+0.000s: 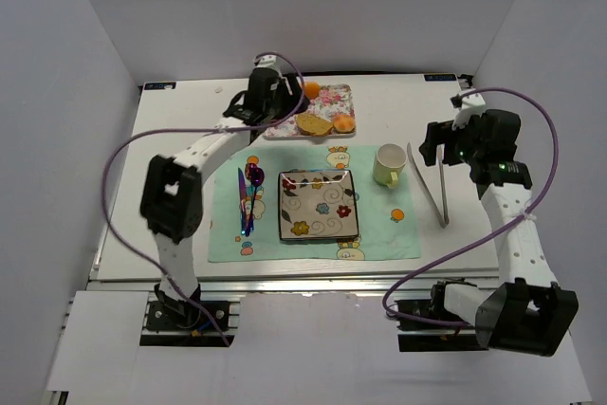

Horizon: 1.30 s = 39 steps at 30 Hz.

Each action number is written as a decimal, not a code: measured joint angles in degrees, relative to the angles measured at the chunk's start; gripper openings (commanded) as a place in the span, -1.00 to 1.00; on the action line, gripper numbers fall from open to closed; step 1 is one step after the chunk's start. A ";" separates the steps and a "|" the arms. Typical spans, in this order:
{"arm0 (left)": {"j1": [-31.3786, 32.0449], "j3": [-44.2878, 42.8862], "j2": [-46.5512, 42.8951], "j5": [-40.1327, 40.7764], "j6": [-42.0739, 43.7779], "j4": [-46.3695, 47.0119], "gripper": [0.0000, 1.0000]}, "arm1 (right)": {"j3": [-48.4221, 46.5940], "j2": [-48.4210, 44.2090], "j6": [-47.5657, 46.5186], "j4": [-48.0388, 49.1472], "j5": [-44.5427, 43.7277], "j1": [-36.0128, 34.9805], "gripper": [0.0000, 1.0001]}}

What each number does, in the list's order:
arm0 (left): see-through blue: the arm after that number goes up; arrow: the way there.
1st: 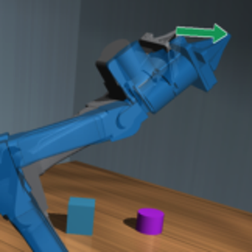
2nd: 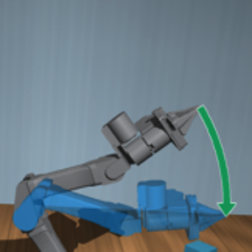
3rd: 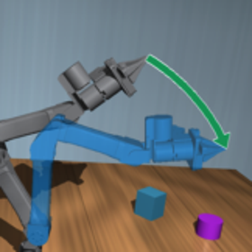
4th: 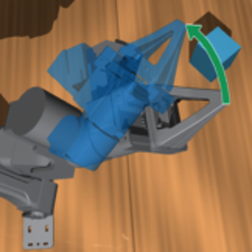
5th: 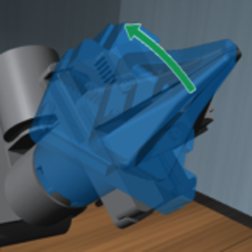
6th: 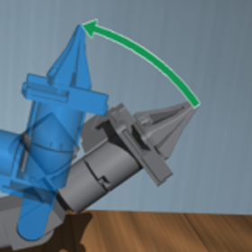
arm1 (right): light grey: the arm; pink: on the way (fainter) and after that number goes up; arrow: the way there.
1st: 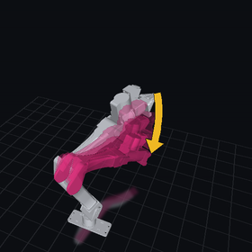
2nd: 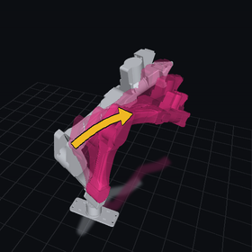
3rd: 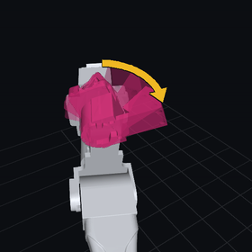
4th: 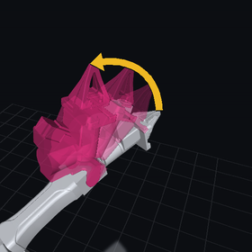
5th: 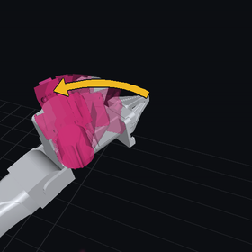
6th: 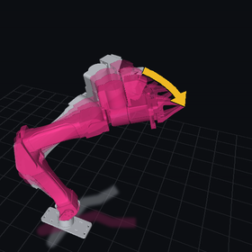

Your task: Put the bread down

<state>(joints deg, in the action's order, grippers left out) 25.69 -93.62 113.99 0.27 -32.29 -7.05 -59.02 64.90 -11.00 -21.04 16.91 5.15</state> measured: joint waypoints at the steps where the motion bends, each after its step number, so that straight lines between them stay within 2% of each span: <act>1: -0.02 3.39 -4.61 0.22 0.22 0.63 -0.11 | 0.87 -0.83 -0.55 -0.59 -0.04 0.09 0.79; 3: -0.33 10.91 -14.43 0.55 0.13 3.32 -0.88 | 2.69 -2.62 -4.24 -2.51 3.41 1.09 0.54; 4: -0.66 14.84 -19.74 0.74 0.31 4.11 -1.00 | 3.72 -3.67 -7.08 -3.89 6.10 2.10 -0.03; 5: -1.11 18.10 -24.15 0.83 0.24 4.90 -1.00 | 4.85 -4.76 -9.99 -5.20 8.11 3.15 -0.38; 6: -1.81 22.23 -28.96 0.90 0.31 6.29 -1.00 | 6.10 -5.84 -11.93 -6.40 9.75 4.04 -0.99; 7: -2.58 25.90 -33.22 1.07 0.28 6.51 -1.00 | 7.19 -6.67 -13.27 -7.45 10.73 4.81 -1.00; 8: -3.45 29.83 -37.46 1.36 0.15 7.41 -0.85 | 8.26 -7.23 -13.70 -8.11 11.04 5.25 -1.00; 9: -4.33 33.24 -40.98 1.77 0.13 7.63 -0.58 | 9.35 -7.61 -14.19 -8.68 10.91 5.35 -0.93; 10: -5.20 36.89 -44.35 2.51 0.20 7.13 0.05 | 10.51 -7.87 -14.75 -9.22 10.58 5.40 -0.52; 11: -5.75 39.87 -46.93 3.23 0.57 6.29 0.31 | 11.30 -7.91 -14.64 -9.42 10.08 5.40 -0.05; 12: -5.99 42.75 -49.42 4.04 0.39 5.49 0.48 | 12.24 -7.96 -15.04 -9.49 9.14 5.38 0.59; 13: -6.05 45.27 -51.41 4.79 0.24 4.48 0.57 | 13.03 -7.78 -14.86 -9.66 8.13 5.38 0.76; 14: -6.05 47.87 -53.64 5.38 -0.04 2.99 0.65 | 13.55 -7.39 -14.75 -9.90 6.82 5.38 0.79; 20: -6.03 57.92 -63.71 8.07 -2.38 -0.92 0.67 | 15.37 -0.59 -12.50 -8.04 -0.07 5.33 0.79; 24: -6.03 58.99 -65.79 8.59 -3.34 -1.99 0.67 | 18.25 3.76 -10.86 -3.13 -6.51 3.41 0.76; 28: -6.03 58.95 -64.92 8.85 -2.89 -2.73 0.67 | 18.32 12.33 -8.11 5.01 -15.32 1.92 0.64; 31: -6.03 58.95 -64.81 9.07 -3.02 -3.30 0.67 | 17.27 19.98 -5.97 9.25 -16.83 1.84 0.32; 32: -6.03 58.95 -64.87 9.25 -3.13 -3.37 0.67 | 16.28 21.55 -5.35 10.69 -16.96 1.84 0.01; 36: -6.03 58.88 -65.24 9.81 -3.28 -5.14 0.67 | 14.29 25.11 -3.32 13.88 -13.46 1.86 -0.67; 39: -6.03 58.75 -65.31 9.88 -3.26 -6.08 0.67 | 14.29 25.27 -3.19 14.36 -11.74 1.86 -0.81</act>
<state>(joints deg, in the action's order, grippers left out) 19.66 -34.87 48.69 10.15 -35.55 -13.13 -44.73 90.17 -14.20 -6.68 5.17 7.01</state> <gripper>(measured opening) 0.836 0.174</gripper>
